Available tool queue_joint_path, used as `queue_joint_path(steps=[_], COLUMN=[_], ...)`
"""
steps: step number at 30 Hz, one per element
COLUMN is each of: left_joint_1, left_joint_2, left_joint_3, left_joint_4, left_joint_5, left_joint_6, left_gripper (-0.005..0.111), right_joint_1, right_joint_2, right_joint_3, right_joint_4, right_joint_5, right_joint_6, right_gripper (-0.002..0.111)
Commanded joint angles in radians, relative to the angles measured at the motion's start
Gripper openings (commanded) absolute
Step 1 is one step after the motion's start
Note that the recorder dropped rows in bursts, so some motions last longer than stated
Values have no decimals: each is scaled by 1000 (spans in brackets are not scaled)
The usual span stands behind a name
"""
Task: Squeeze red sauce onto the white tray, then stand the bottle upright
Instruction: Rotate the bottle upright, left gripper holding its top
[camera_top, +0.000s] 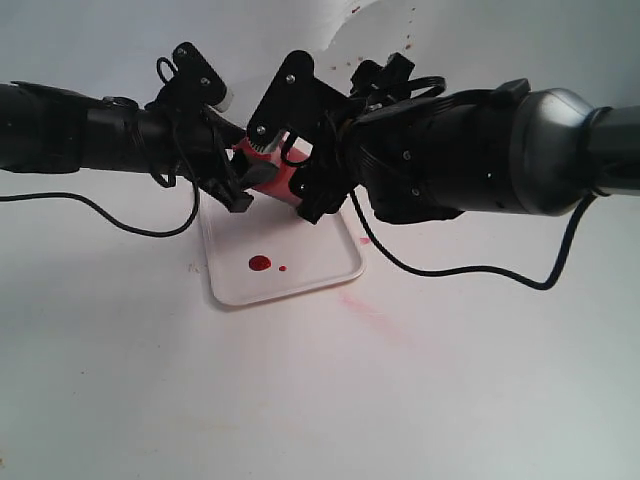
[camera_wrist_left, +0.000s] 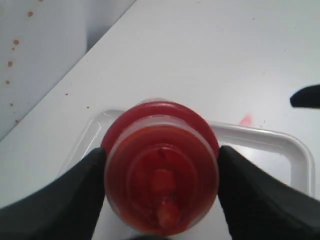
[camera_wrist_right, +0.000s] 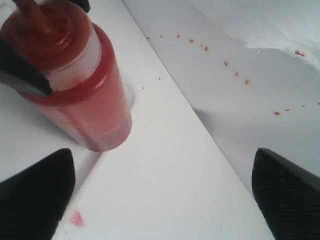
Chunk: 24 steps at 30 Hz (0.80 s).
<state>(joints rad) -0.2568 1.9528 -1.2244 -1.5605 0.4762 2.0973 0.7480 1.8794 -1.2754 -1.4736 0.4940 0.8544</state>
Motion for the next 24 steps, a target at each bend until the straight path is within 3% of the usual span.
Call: queue_joint_path(steps=[1, 10, 17, 24], left_joint_1=[-3, -3, 0, 2], left_joint_2=[-32, -81, -92, -103], left_joint_3=[-14, -14, -14, -14], left_joint_4=[-81, -135, -184, -184], left_joint_5=[36, 54, 52, 27], left_joint_6=[-19, -57, -79, -183], left_gripper=[0, 0, 0, 0], right_joint_1=[-2, -19, -19, -29], right_joint_2=[-3, -3, -3, -8], right_joint_3=[-1, 37, 37, 41], right_joint_4=[0, -21, -89, -121], right_joint_5=[7, -131, -312, -258], right_joint_6=[41, 123, 397, 399], right_gripper=[88, 88, 88, 83])
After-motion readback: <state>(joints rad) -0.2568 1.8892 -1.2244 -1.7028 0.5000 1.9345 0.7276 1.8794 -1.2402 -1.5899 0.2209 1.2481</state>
